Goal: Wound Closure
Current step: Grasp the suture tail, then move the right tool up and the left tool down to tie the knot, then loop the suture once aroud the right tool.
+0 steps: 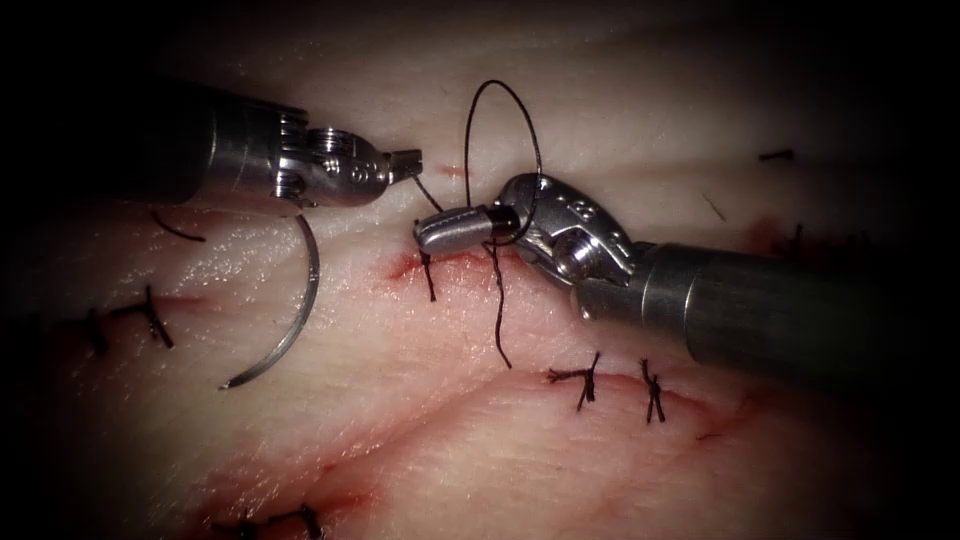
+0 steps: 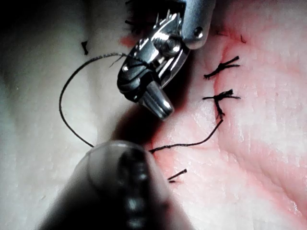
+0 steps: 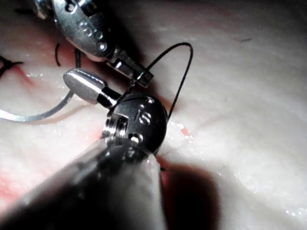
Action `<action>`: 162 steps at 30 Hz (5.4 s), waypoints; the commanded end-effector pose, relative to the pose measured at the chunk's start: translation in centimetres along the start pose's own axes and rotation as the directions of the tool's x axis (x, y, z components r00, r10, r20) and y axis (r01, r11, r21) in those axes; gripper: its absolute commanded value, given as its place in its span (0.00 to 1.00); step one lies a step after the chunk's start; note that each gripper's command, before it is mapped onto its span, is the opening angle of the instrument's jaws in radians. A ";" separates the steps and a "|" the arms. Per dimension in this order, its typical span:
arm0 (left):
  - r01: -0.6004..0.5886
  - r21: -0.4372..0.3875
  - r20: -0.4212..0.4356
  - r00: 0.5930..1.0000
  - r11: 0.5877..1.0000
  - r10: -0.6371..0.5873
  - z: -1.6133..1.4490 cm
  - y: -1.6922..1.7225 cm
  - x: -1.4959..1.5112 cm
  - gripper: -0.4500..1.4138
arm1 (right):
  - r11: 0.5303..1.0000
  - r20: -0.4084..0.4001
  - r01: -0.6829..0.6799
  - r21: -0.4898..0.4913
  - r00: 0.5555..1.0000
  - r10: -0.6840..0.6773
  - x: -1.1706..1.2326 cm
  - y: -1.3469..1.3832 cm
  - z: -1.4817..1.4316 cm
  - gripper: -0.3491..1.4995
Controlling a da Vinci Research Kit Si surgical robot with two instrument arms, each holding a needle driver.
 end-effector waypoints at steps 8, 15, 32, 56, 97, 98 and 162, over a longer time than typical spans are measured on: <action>0.014 0.008 -0.021 1.000 1.000 -0.013 0.00 -0.22 0.11 0.00 | 0.980 0.426 0.104 0.167 0.889 -0.167 -0.16 -0.09 0.03 0.00; 0.028 0.011 -0.031 0.999 1.000 -0.028 -0.08 -0.23 0.09 0.00 | 0.954 0.492 0.236 0.186 0.818 -0.298 -0.36 -0.17 0.12 0.93; 0.061 0.016 -0.034 0.998 0.998 -0.061 -0.12 -0.08 -0.02 0.00 | 0.911 0.622 0.346 0.224 0.669 -0.407 -0.64 -0.20 -0.12 0.88; 0.054 -0.034 -0.041 0.998 0.998 -0.056 -0.79 0.92 0.13 0.00 | 0.954 0.573 0.284 0.097 0.768 -0.286 -0.19 0.00 -0.51 0.00; -0.368 -0.619 -0.482 0.875 0.694 0.034 -2.59 3.55 2.09 0.00 | 0.892 0.503 0.247 -0.379 0.864 -0.026 -0.24 1.01 -1.26 0.00; -0.370 -0.632 -0.491 0.871 0.681 0.018 -2.47 3.66 2.11 0.00 | 0.884 0.502 0.253 -0.393 0.864 -0.024 -0.23 1.03 -1.29 0.00; -0.061 -0.167 -0.257 0.966 0.984 0.016 -2.50 0.19 1.15 0.00 | 0.607 0.306 0.422 -0.673 0.906 -0.291 0.36 -0.30 -1.41 0.00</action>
